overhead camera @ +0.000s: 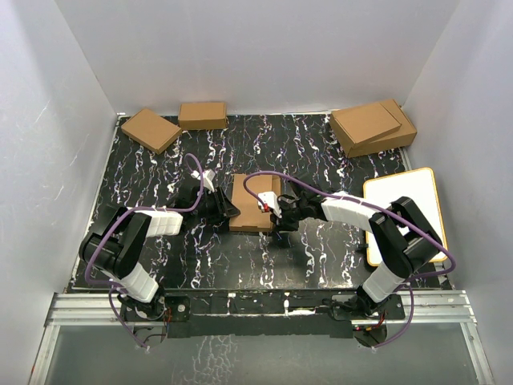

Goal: Fold the paper box

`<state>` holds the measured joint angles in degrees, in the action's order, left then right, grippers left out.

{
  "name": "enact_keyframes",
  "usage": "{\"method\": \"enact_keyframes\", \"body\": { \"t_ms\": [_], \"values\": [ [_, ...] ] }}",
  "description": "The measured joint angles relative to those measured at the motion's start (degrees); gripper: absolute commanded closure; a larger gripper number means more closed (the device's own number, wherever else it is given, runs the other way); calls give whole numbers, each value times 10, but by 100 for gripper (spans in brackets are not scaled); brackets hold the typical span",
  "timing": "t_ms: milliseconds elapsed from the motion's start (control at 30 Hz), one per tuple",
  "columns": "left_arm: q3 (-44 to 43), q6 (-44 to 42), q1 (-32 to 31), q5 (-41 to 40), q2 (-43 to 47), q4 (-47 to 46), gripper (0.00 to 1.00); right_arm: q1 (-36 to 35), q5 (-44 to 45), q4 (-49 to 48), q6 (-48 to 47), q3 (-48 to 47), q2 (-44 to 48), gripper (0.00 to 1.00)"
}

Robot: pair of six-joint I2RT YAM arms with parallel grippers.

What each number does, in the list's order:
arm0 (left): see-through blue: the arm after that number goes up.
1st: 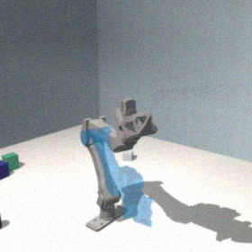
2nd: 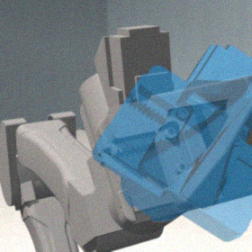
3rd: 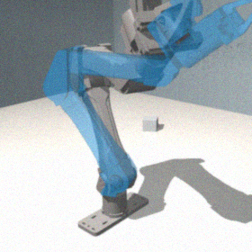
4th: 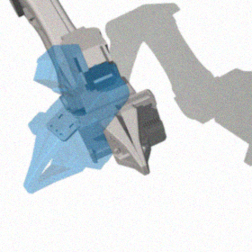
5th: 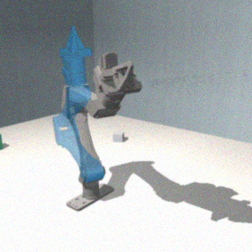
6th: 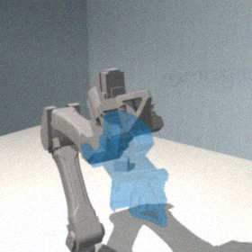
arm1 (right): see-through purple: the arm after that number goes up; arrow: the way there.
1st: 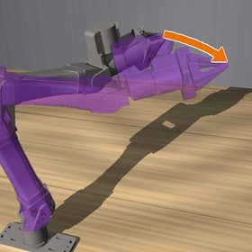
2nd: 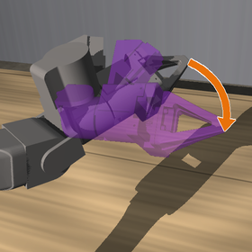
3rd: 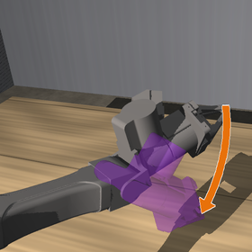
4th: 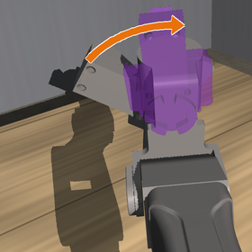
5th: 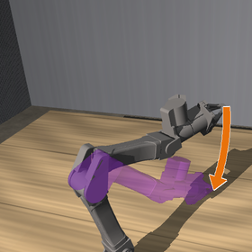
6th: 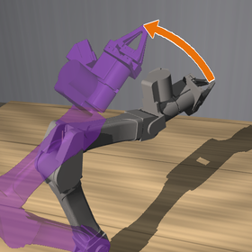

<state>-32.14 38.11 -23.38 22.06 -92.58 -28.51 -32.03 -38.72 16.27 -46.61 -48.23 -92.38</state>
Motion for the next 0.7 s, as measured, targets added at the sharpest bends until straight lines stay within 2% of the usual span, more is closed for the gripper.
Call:
{"method": "enact_keyframes", "body": {
  "t_ms": [700],
  "values": [
    [0, 3, 0, 9, -7, -11, 63, 13, -18, 12, -15, 0, -3, 92]
  ]
}}
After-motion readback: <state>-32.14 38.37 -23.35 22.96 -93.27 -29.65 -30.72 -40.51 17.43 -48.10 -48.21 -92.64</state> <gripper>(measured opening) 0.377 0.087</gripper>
